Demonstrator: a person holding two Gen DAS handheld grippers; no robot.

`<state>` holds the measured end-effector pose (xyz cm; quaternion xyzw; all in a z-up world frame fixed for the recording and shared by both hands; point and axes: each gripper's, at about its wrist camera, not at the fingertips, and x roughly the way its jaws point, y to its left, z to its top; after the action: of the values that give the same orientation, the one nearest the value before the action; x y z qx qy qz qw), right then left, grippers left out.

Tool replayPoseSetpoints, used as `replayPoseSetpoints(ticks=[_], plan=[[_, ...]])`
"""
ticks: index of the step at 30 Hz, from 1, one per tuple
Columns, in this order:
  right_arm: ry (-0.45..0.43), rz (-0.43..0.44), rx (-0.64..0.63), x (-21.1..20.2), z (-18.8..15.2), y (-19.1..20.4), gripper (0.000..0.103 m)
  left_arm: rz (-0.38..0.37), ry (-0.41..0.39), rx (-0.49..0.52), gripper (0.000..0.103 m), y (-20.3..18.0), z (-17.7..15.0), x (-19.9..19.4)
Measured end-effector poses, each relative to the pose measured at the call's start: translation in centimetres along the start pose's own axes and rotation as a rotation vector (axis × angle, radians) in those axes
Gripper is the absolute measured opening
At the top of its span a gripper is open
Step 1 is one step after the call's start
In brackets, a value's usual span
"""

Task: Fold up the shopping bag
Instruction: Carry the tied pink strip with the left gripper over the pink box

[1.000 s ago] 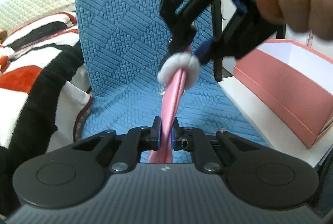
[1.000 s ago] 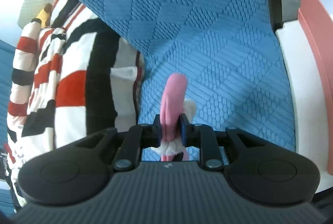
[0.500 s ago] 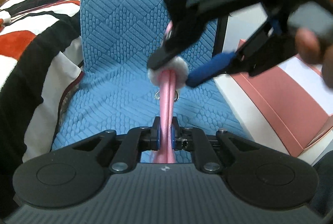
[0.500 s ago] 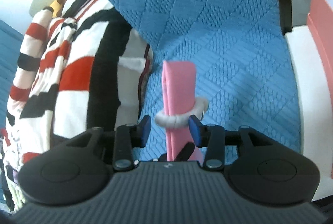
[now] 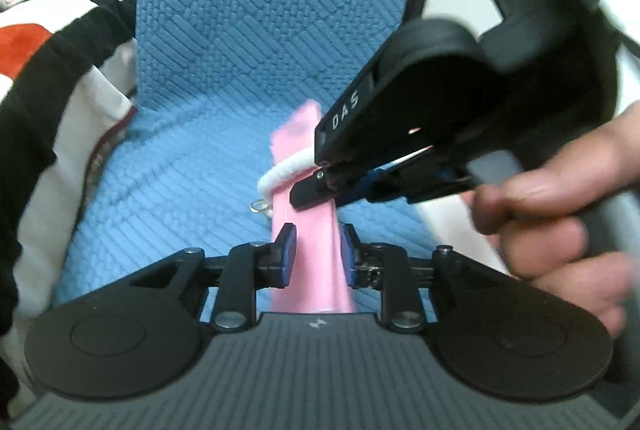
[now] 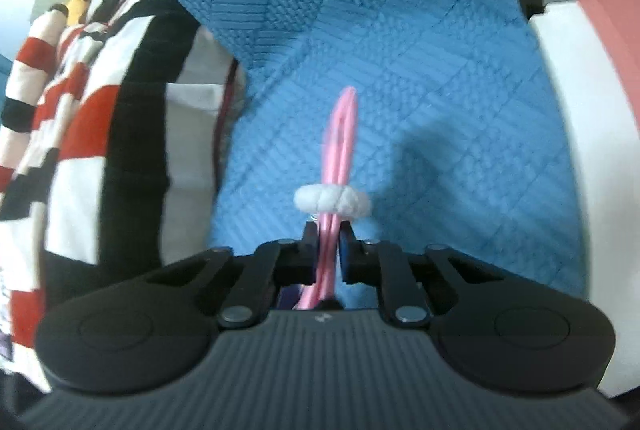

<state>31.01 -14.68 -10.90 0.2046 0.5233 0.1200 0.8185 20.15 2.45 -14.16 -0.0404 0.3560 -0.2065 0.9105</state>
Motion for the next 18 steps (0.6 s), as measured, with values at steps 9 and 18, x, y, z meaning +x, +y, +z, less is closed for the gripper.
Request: replayPoseSetpoints(ticks=[9,18], plan=[[-0.069,-0.121,-0.116,-2.1,0.0,-1.6,0.011,-0.023,0.034,-0.118,0.058,0.2,-0.4,-2.5],[-0.081,-0.139,-0.247,-7.9,-2.1,-0.9,0.011,-0.006,0.095,-0.226,0.081,-0.8,-0.3,-4.2]])
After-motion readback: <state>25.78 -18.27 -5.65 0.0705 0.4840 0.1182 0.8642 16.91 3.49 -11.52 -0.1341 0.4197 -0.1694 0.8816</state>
